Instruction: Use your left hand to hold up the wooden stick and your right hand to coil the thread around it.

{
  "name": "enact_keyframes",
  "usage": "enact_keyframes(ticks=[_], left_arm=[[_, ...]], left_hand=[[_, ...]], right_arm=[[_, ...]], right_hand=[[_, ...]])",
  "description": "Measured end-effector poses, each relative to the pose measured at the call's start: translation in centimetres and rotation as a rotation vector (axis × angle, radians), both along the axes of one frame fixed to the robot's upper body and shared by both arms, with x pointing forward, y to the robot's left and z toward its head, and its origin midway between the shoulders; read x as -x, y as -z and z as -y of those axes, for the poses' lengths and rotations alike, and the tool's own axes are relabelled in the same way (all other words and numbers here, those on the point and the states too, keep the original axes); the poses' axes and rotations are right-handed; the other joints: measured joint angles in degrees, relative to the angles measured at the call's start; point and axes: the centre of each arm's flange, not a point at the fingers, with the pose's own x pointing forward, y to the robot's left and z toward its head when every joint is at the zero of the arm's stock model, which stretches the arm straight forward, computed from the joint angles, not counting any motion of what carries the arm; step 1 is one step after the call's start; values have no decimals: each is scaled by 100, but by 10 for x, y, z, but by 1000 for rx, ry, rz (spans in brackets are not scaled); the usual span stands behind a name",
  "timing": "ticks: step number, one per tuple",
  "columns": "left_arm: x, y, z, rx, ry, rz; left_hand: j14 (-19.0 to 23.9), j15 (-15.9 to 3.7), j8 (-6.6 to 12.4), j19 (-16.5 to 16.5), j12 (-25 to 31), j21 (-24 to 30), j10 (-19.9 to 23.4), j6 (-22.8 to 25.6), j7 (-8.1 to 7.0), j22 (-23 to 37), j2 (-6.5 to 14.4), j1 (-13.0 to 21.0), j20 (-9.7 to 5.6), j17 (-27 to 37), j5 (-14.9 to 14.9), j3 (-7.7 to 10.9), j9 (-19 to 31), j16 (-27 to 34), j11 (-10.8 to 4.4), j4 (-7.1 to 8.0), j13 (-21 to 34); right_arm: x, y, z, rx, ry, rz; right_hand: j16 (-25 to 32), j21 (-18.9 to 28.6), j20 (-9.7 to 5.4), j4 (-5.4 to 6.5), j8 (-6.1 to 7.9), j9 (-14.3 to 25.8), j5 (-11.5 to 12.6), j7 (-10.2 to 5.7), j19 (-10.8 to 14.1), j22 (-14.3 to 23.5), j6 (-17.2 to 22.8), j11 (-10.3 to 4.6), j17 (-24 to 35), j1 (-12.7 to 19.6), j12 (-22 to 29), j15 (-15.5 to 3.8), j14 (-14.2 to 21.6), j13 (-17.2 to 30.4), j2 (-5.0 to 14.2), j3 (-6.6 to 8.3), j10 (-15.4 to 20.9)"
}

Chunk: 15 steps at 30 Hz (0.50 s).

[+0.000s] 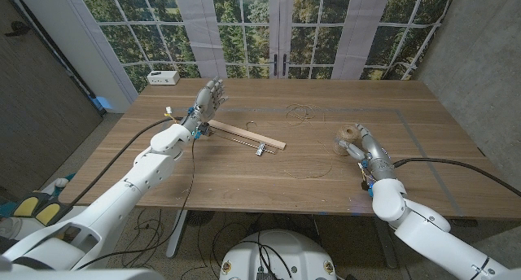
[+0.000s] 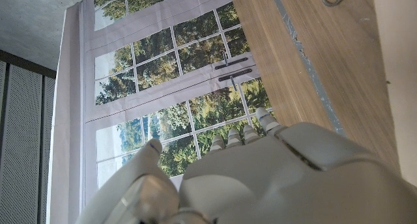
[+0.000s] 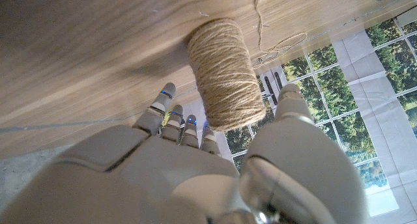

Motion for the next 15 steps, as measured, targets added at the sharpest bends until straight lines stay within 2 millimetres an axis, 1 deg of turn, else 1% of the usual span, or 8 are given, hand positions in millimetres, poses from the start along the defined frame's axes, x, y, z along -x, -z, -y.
enact_keyframes(ticks=[5, 6, 12, 13, 15], left_arm=[[0, 0, -1, -2, -1, -2], [0, -1, -1, -3, -1, -2], [1, -2, -2, -4, -2, 2], [1, -3, -2, -4, -1, 2], [1, -4, -3, -4, -1, 4]], left_hand=[[0, 0, 0, 0, 0, 0, 0, 0, 0, 0, 0, 0, 0, 0, 0, 0, 0, 0, 0, 0, 0], [0, 0, 0, 0, 0, -29, 0, 0, 0, 0, 0, 0, 0, 0, 0, 0, 0, 0, 0, 0, 0], [0, 0, 0, 0, 0, -38, 0, 0, 0, -1, 0, 0, 0, 0, 0, 0, 0, 0, 0, 0, 0], [0, 0, 0, 0, 0, -38, 0, 0, 0, 0, 0, 0, 0, 0, 0, 0, 0, 0, 0, 0, 0], [1, 0, 0, 0, 0, -60, 0, 0, 0, -1, 0, 0, 0, 0, 0, 0, 0, 0, 0, 0, 0]], right_arm=[[-4, 5, 1, -20, -1, -9], [-7, 9, 2, -31, 0, -14], [-8, 9, 1, -55, -13, -4], [-13, 14, 3, -65, -8, -13], [-14, 15, 2, -77, -15, -8]], right_hand=[[0, 0, 0, 0, 0, 0, 0, -31, 0, 0, -30, 0, 0, 22, 0, 0, 0, 0, -22, 0, 0], [0, 0, 0, 0, 0, 0, 24, -31, 0, 0, -30, 0, 0, 22, 0, 0, 0, 0, -22, 0, 0], [0, 0, 0, 0, 0, -1, 40, -28, -1, 0, -32, -1, 0, 47, 0, 0, 0, -1, -45, 0, 0], [0, 0, 0, 0, 0, -1, 40, -10, -1, 1, -51, -1, 0, 47, 0, 0, 0, -1, -45, 0, 0], [0, 1, 0, 0, 0, -1, 55, -9, -1, 3, -51, -1, 0, 76, 0, 0, -1, -1, -15, 0, 0]])
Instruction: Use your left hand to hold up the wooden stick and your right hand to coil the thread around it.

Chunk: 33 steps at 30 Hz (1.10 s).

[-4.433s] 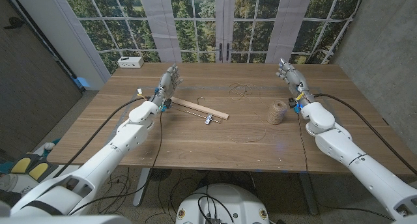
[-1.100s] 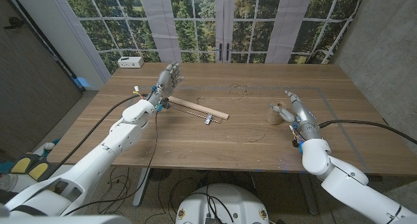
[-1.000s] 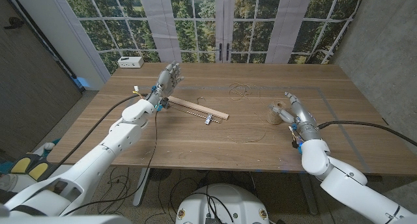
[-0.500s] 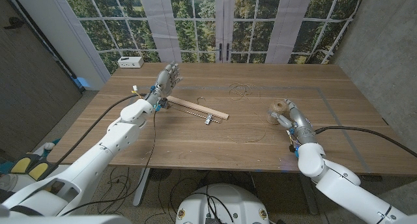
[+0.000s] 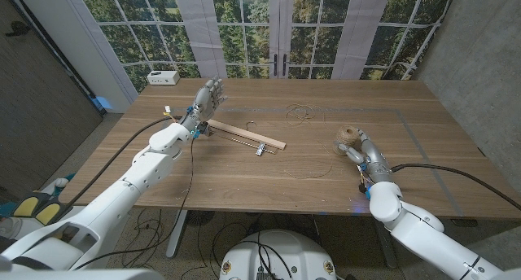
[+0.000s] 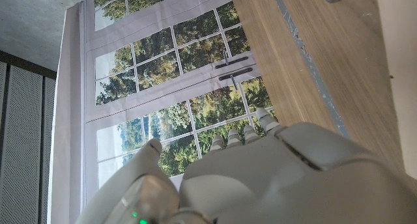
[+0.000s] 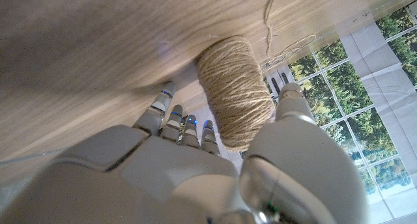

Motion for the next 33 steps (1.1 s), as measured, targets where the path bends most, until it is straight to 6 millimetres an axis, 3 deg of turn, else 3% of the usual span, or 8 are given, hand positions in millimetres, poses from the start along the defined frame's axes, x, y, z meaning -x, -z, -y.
enact_keyframes(ticks=[10, 19, 21, 24, 29, 33], left_arm=[[2, 2, -3, 1, -2, -2], [3, 2, -5, 10, -6, -5], [5, 5, -7, 11, -8, -6], [5, 5, -7, 14, -10, -7], [7, 8, -10, 16, -14, -10], [7, 9, -10, 17, -14, -11]], left_hand=[[0, 0, 0, 0, 0, -21, 0, 0, 0, 0, 0, 0, 0, 0, 0, -42, 0, 0, 0, -4, 0], [0, -1, 0, 33, -18, -64, 0, 0, 0, -1, 0, 0, 33, 0, 0, -42, 0, 0, 0, -4, 0], [0, -1, 0, 33, -18, -64, 0, 0, 0, -1, 0, 0, 33, 0, 0, -42, 0, 0, 0, -4, 0], [0, -1, 0, 33, -18, -84, 0, 0, 0, -1, 0, 0, 32, 0, 0, -42, 0, 0, 0, -4, 0], [1, -1, 0, 33, -18, -106, 0, 0, 0, -1, 0, 0, 32, 0, 0, -85, 0, 0, 0, -2, 0], [0, -1, 0, 33, -18, -128, 0, 0, 0, -1, 0, 0, 32, 0, 0, -85, 0, 0, 0, -2, -1]], right_arm=[[-12, 5, 1, -66, -33, 23], [-24, 11, 4, -81, -26, 14], [-25, 6, -2, -108, -68, 44], [-28, 7, -3, -115, -70, 45], [-30, 3, -8, -140, -91, 78], [-32, 2, -10, -152, -91, 93]], right_hand=[[0, -56, -22, 0, 0, 0, 28, 0, 18, 5, 0, 0, 0, 62, 0, 0, 0, 0, 0, 0, 0], [0, -75, -66, -50, 29, -1, 91, 14, 60, -1, 23, 8, -1, 326, 0, -31, 31, -1, 86, 51, 53], [0, -64, -73, -69, 80, -1, 137, -4, 71, -4, 179, 10, -1, 514, 39, -60, 108, -1, 148, 143, 158], [87, -51, -19, -101, 198, -1, 218, -63, 168, -4, 615, -14, 14, 1097, 164, -123, 437, -1, 311, 375, 554], [366, 49, 60, -118, 321, -16, 217, -219, 637, 3, 1388, -78, 107, 1978, 353, -402, 1204, 17, 499, 696, 1367], [683, 206, 16, -75, 342, -16, 151, -265, 1033, 17, 1750, -136, 212, 2264, 394, -492, 1849, 28, 588, 767, 1759]])
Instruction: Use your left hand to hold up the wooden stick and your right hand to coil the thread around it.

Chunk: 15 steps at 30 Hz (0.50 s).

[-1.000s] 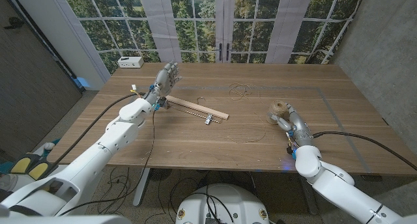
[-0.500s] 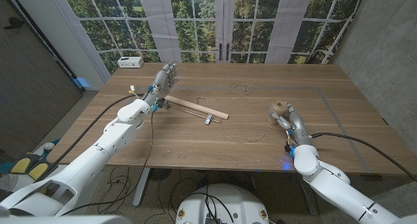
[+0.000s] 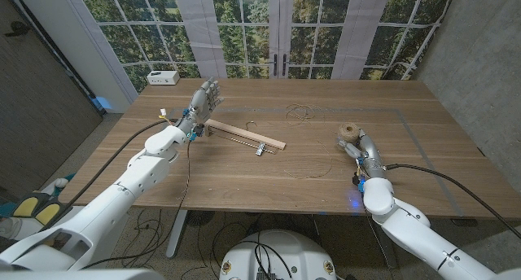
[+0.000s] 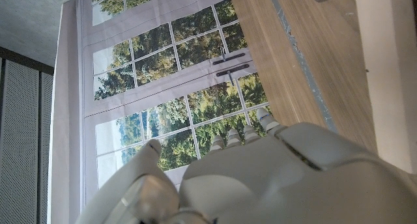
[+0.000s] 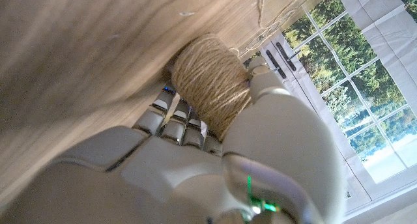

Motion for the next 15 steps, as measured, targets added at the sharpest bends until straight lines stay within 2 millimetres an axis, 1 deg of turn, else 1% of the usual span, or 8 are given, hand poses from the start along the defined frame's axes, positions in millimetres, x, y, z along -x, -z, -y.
enact_keyframes(ticks=[3, 5, 7, 9, 11, 13, 14, 15], left_arm=[[1, -1, -1, -4, -1, 1], [1, -1, -1, -5, -2, -1], [1, -1, -2, -11, -6, -3], [0, 0, -2, -17, -12, -10], [-1, 2, -2, -24, -17, -17], [-2, 3, -2, -31, -23, -24], [4, -8, -6, -66, -32, -6], [3, -7, -6, -67, -33, -7]], left_hand=[[0, 0, 0, 0, 0, -5, 0, 0, 0, 0, 0, 0, 0, 0, 0, 0, 0, 0, 0, 0, 0], [0, 0, 0, 0, 0, -22, 0, 0, 0, 0, 0, 0, 0, 0, 0, 0, 0, 0, 0, 0, 0], [0, 0, 0, 0, 0, -22, 0, 0, 0, 0, 49, 57, 0, 0, 0, -5, 0, 0, 0, -41, 0], [0, 0, 0, 0, 0, -69, 0, 0, 0, -10, 79, 223, 0, -5, 0, 71, 0, -23, 0, -149, 0], [0, 0, 0, 0, 0, -107, 0, 23, -23, -14, 157, 404, 0, -14, -52, 163, 0, -23, 0, -301, 0], [0, 0, 0, 25, 0, -107, 0, 23, -23, -14, 229, 532, 25, -14, -98, 245, 0, -23, 0, -404, 0], [0, 0, 0, 41, 0, -108, 0, 23, -22, -14, 242, 603, 41, -14, -124, 276, 0, -23, 0, -453, 0], [0, 0, 0, 56, 0, -108, 0, 23, -22, -14, 272, 666, 55, -14, -147, 301, 0, -23, 0, -516, 0]], right_arm=[[0, -1, -2, -10, 3, 17], [0, -2, -2, -17, 6, 26], [-1, -1, -3, -22, 6, 24], [-1, -1, -4, -25, 6, 24], [-1, -1, -4, -28, 7, 24], [-1, -1, -3, -30, 8, 24], [-1, -1, -3, -26, 10, 26], [-1, -1, -3, -27, 11, 26]], right_hand=[[366, 134, -71, 13, 0, 0, -88, -8, 323, 0, 255, 1, 148, 83, 78, 218, 274, 0, -8, 8, 341], [635, 285, -142, 45, -1, 0, -145, 2, 613, 1, 464, 11, 148, 104, 160, 381, 580, 0, -29, -24, 656], [860, 373, -155, 46, 19, 0, -212, 134, 808, 1, 604, 32, 148, 103, 272, 465, 664, 0, -29, -24, 1066], [954, 542, -114, 46, 63, 0, -245, 266, 895, 2, 736, 90, 148, 102, 343, 585, 790, -1, -29, -24, 1359], [954, 619, -160, 54, 86, -18, -273, 395, 1039, 97, 864, 127, 148, 101, 402, 622, 1024, -3, -29, -32, 1607], [1005, 671, -222, 54, 106, -26, -306, 490, 1140, 146, 959, 146, 148, 99, 443, 667, 1133, -5, -28, -32, 1779], [1028, 683, -222, 54, 106, -26, -306, 521, 1140, 165, 991, 168, 148, 99, 456, 686, 1177, -8, -28, -32, 1824], [1030, 703, -231, 54, 113, -26, -307, 552, 1191, 165, 1022, 174, 148, 99, 473, 687, 1214, -13, -28, -33, 1870]])
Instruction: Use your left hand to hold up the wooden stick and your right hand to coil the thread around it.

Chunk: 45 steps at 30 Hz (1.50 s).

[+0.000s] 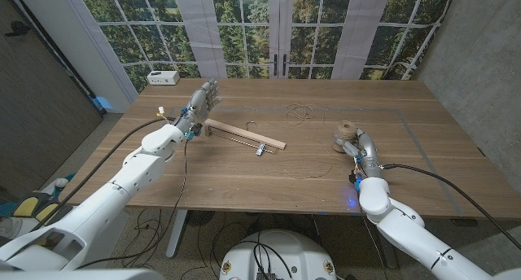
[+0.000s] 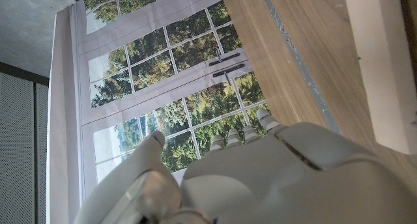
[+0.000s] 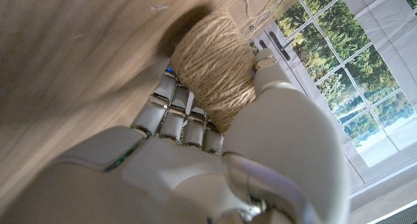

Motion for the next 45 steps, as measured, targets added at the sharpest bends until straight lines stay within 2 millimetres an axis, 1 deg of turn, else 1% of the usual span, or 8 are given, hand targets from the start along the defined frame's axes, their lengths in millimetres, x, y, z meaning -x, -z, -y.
enact_keyframes(ticks=[4, 7, 10, 15, 18, 23, 34, 45], left_arm=[[1, -6, -2, -58, -16, -5], [2, -12, -2, -129, -24, -5], [4, -17, -3, -177, -28, -6], [4, -19, -2, -254, -40, -17], [9, -32, -3, -325, -53, 0], [15, -42, -3, -405, -88, 15], [31, -56, -8, -556, -214, 32], [39, -60, -13, -728, -337, 15]], left_hand=[[22, 86, 63, 142, 33, -42, 1, 123, -50, 0, 16, 380, 99, 0, -153, 160, 0, 0, -1, -318, 0], [127, 116, 85, 226, 52, -42, 137, 329, -21, 16, 29, 787, 179, 0, -277, 324, 0, 8, -31, -669, 0], [319, 88, 85, 366, 70, -42, 272, 518, 21, 39, 33, 1052, 202, 1, -334, 413, 0, 39, -59, -902, 0], [454, 103, 136, 459, 77, -42, 402, 815, 111, 43, 44, 1313, 232, 1, -348, 497, 0, 45, -94, -1098, 0], [630, 114, 173, 588, 77, -42, 529, 974, 178, 43, 58, 1530, 258, 1, -348, 548, 0, 68, -119, -1218, 0], [887, 225, 173, 734, 139, -23, 761, 1169, 244, 69, 46, 1828, 364, 1, -348, 604, 0, 69, -54, -1319, 0], [1160, 215, 218, 877, 203, 5, 1068, 1485, 286, 69, 10, 2240, 445, 16, -348, 651, 29, 112, 21, -1366, 0], [1707, 39, 218, 1118, 267, 69, 1559, 1868, 309, 69, -20, 2829, 471, 16, -371, 670, 29, 178, -24, -1384, 30]], right_arm=[[5, -7, 1, -20, 0, 49], [9, -11, 1, -21, 2, 66], [12, -13, 2, -20, 5, 79], [17, -18, 3, -20, 6, 95], [19, -21, 4, -13, 13, 109], [23, -24, 4, -8, 14, 130], [31, -32, 0, 12, 8, 174], [36, -38, -4, 29, 6, 198]], right_hand=[[3, 115, -53, 5, 51, 0, -63, 188, 115, 24, 188, 135, 0, -1, 47, 90, 279, -17, 0, -5, 221], [44, 180, -80, 4, 99, 0, -89, 360, 163, 25, 359, 288, 0, -1, 125, 100, 412, -22, 0, -4, 409], [62, 249, -82, 4, 116, 0, -133, 483, 203, 14, 482, 418, 0, -2, 165, 124, 555, -23, 0, -4, 539], [62, 309, -94, 3, 124, 1, -153, 573, 216, 32, 572, 497, 0, -2, 165, 133, 603, -22, 0, -4, 618], [62, 311, -102, 3, 123, 0, -156, 594, 244, 32, 592, 512, 0, -2, 165, 124, 633, -18, 0, -4, 633], [62, 331, -102, 3, 123, 1, -170, 656, 244, 32, 654, 564, 4, -2, 165, 132, 643, -16, 0, -4, 686], [92, 446, -71, 3, 188, 1, -198, 769, 227, 46, 767, 697, 167, -2, 248, 155, 766, -16, 0, -4, 818], [98, 523, -74, 3, 187, 7, -227, 778, 230, 39, 776, 698, 167, -2, 247, 175, 787, -13, 0, -4, 819]])
